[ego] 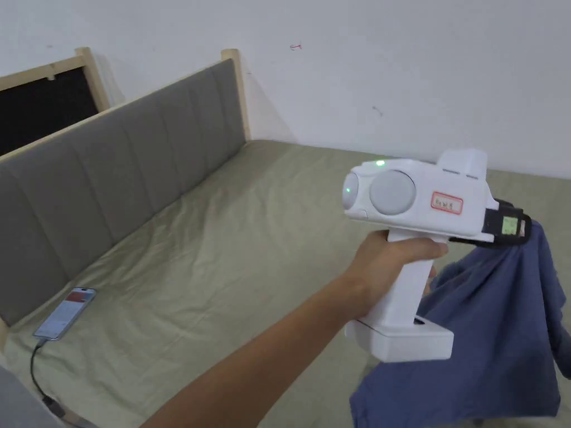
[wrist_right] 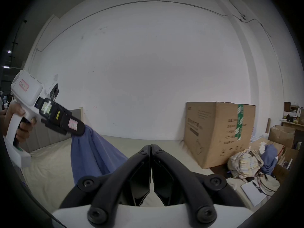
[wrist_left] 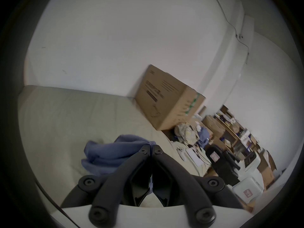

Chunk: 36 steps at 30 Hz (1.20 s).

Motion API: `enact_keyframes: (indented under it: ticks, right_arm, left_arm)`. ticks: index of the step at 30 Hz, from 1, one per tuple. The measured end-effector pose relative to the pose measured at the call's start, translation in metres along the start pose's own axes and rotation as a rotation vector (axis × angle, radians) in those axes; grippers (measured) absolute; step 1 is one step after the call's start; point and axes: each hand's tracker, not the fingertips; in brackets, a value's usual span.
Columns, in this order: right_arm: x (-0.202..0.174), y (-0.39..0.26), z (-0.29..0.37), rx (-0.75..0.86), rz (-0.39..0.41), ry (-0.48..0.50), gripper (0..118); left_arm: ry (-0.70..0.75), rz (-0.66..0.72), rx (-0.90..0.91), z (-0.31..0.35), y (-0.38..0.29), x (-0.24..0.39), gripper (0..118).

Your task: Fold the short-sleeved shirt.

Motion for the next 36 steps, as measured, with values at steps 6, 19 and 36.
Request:
enact_keyframes:
  ticks: [6, 19, 36]
  right_arm:
    - [0.031, -0.022, 0.023, -0.033, -0.004, -0.077, 0]
    - [0.039, -0.044, 0.061, -0.11, -0.019, -0.132, 0]
    - [0.016, -0.014, 0.071, -0.012, -0.045, -0.154, 0]
  left_arm:
    - [-0.003, -0.031, -0.25, -0.074, -0.082, 0.01, 0]
    - [0.352, 0.057, -0.597, -0.166, -0.258, -0.065, 0]
    - [0.445, -0.067, 0.321, 0.028, -0.113, 0.018, 117]
